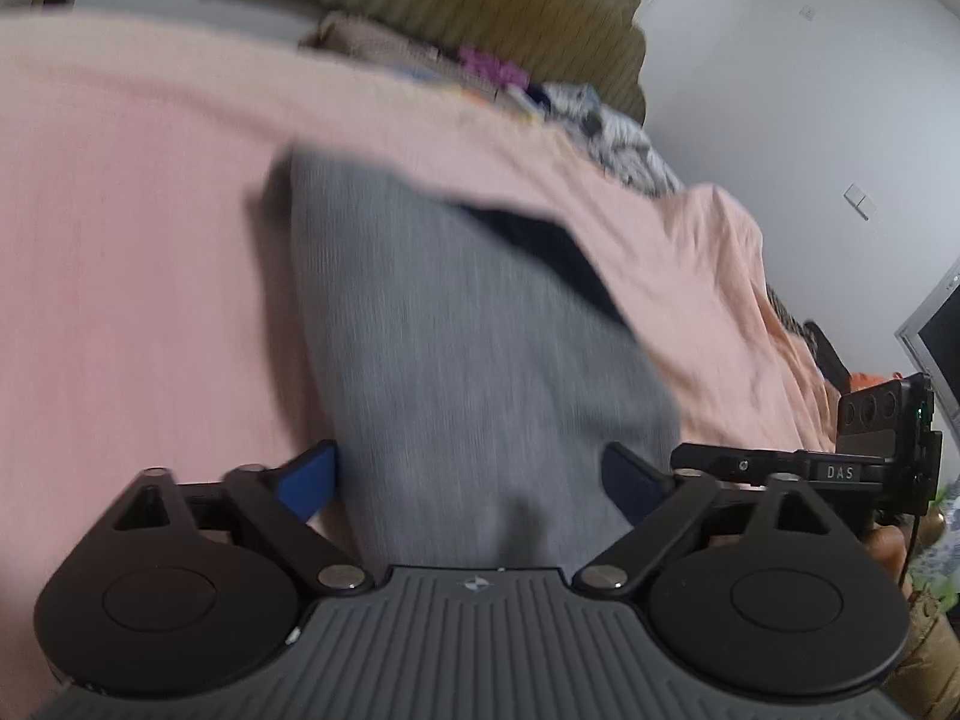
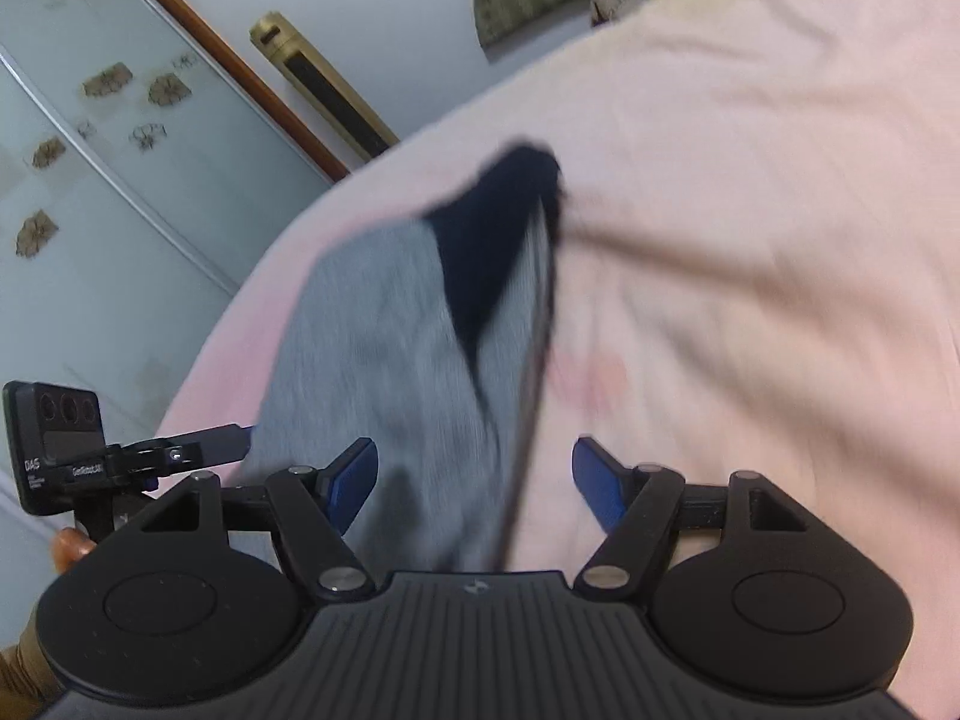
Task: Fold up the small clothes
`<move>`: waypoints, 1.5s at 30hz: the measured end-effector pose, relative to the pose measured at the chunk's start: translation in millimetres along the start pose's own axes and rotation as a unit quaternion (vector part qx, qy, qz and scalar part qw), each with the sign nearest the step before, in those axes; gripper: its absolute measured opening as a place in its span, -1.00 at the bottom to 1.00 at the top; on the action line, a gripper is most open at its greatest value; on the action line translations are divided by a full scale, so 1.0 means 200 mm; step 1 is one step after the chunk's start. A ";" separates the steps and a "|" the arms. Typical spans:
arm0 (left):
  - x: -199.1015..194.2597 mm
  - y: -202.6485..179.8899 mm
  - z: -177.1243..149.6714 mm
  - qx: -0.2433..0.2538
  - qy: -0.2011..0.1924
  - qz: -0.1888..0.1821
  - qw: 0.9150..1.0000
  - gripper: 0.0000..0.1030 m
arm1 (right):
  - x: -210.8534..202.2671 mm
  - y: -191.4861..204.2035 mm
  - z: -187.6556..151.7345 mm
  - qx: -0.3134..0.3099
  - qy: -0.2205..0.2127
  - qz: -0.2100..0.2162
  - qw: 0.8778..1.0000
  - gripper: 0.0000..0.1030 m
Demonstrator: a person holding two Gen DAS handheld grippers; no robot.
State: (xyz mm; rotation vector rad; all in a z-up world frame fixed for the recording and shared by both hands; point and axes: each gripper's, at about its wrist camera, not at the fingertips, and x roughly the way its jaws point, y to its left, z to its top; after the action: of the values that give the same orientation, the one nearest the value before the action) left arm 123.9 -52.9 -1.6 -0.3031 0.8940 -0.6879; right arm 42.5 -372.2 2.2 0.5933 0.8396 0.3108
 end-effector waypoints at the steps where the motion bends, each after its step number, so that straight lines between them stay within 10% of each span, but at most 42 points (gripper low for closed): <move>1: 0.01 0.01 -0.04 -0.009 0.007 -0.007 1.000 0.46 | -0.01 0.01 -0.03 -0.001 -0.005 0.005 1.000 0.35; 4: 0.01 0.01 -0.10 -0.011 -0.002 -0.009 1.000 -0.16 | 0.00 0.05 -0.10 0.010 -0.004 0.012 1.000 -0.47; 7: 0.02 0.10 -0.08 -0.062 0.006 -0.016 0.998 -0.61 | 0.06 0.09 -0.13 0.002 -0.010 -0.014 1.000 -0.68; 12: -0.15 0.09 -0.08 -0.053 -0.023 0.020 0.998 -0.69 | -0.04 0.16 -0.17 0.026 -0.043 0.031 0.998 -0.74; 15: -0.17 0.02 -0.12 -0.009 -0.016 0.062 0.998 -0.51 | -0.06 0.21 -0.21 -0.008 -0.042 -0.034 0.999 -0.68; 21: -0.23 -0.14 -0.22 0.052 -0.069 0.173 0.981 0.61 | -0.11 0.48 -0.33 -0.133 -0.119 -0.213 0.961 -0.44; 27: -0.20 -0.21 -0.30 0.085 -0.091 0.248 0.961 0.81 | 0.03 0.55 -0.38 -0.144 -0.104 -0.234 0.956 -0.25; 34: -0.21 -0.21 -0.35 0.072 -0.106 0.274 0.953 1.00 | 0.03 0.55 -0.41 -0.111 -0.128 -0.242 0.956 0.29; 45: -0.23 -0.24 -0.43 0.067 -0.096 0.282 0.952 1.00 | 0.09 0.58 -0.49 -0.101 -0.134 -0.262 0.950 0.59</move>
State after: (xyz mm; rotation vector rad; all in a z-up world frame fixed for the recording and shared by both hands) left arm 14.9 -55.0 -0.6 0.0153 0.6951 -0.1803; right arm -24.6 -236.0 10.1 0.1988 0.6611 -0.1667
